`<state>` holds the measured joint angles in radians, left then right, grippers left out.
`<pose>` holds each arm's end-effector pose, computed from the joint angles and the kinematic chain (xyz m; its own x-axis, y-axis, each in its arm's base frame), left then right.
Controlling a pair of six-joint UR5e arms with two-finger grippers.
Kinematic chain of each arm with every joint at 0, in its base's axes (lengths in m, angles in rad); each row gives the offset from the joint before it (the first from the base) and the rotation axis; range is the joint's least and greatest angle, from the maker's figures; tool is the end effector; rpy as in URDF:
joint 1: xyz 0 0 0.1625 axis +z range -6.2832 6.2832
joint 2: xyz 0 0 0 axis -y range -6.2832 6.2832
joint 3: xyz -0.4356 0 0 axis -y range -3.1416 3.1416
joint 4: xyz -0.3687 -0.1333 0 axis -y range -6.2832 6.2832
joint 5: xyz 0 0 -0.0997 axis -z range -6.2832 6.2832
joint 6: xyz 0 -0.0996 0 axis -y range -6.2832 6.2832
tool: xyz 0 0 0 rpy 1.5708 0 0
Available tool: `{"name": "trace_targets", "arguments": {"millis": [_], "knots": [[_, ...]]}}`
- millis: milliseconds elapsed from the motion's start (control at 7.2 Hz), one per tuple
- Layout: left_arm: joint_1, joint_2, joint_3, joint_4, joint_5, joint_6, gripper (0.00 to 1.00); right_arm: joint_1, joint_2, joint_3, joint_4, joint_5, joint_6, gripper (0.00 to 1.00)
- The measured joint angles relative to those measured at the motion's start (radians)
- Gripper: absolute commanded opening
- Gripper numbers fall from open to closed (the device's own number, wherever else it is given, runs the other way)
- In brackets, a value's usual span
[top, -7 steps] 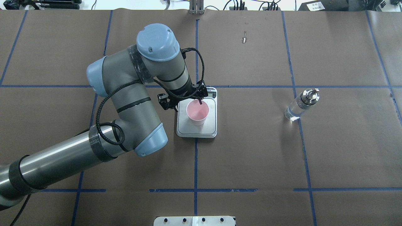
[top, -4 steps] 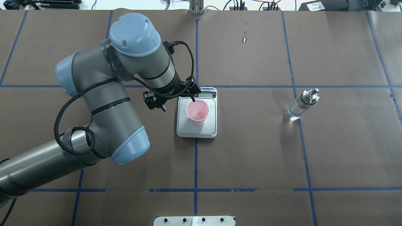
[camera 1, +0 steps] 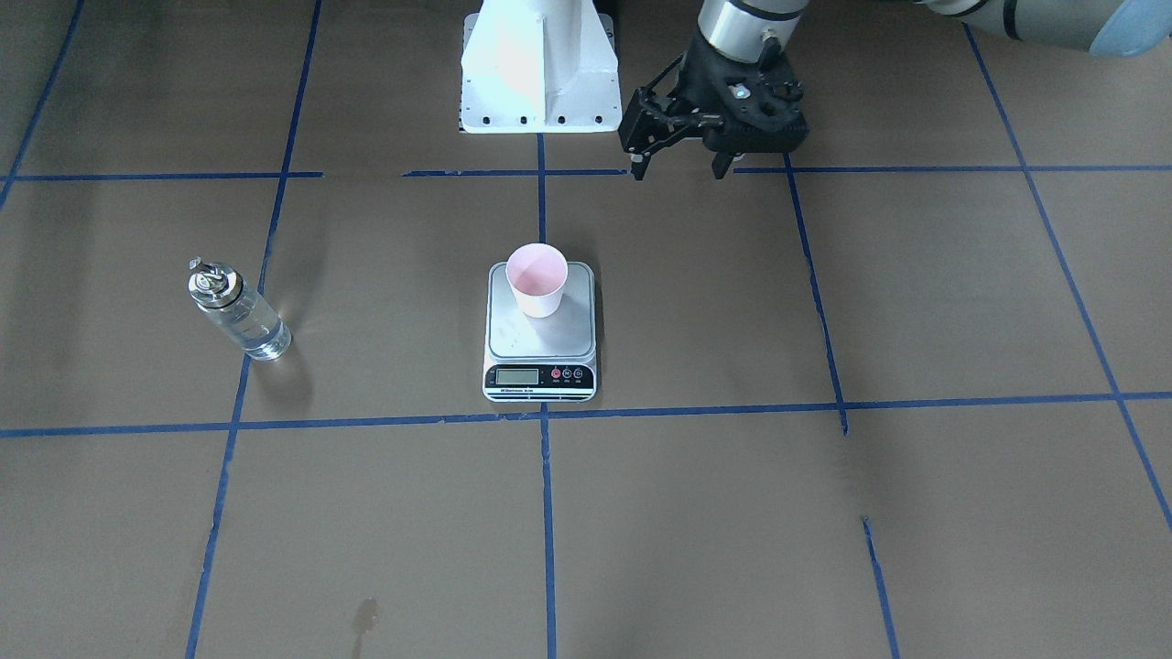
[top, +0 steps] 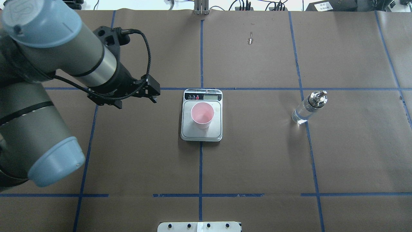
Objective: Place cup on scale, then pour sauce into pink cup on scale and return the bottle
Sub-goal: 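Withdraw the left gripper away from the scale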
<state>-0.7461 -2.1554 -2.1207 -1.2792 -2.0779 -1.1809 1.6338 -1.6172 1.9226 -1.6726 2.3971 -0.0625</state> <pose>0.3297 -0.4204 0.1751 0.5762 -0.0802 -0.8134 0.1169 0.9930 -0.0151 0.0878 -0.4381 0.5327 0.6881 -0.1666 0.7062 -0.0187 0.9689 0.2468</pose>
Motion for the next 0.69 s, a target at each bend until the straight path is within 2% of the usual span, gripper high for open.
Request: {"name": "trace_targets", "arguments": {"millis": [416,694], "knots": [[-0.116,0.169,-0.108,0.036,-0.001,0.254,1.0,-0.069,-0.032,0.258,-0.152,0.002,0.137,1.0],[-0.209,0.269,-0.127,0.039,-0.004,0.443,1.0,-0.214,-0.026,0.418,-0.178,-0.013,0.361,1.0]]}}
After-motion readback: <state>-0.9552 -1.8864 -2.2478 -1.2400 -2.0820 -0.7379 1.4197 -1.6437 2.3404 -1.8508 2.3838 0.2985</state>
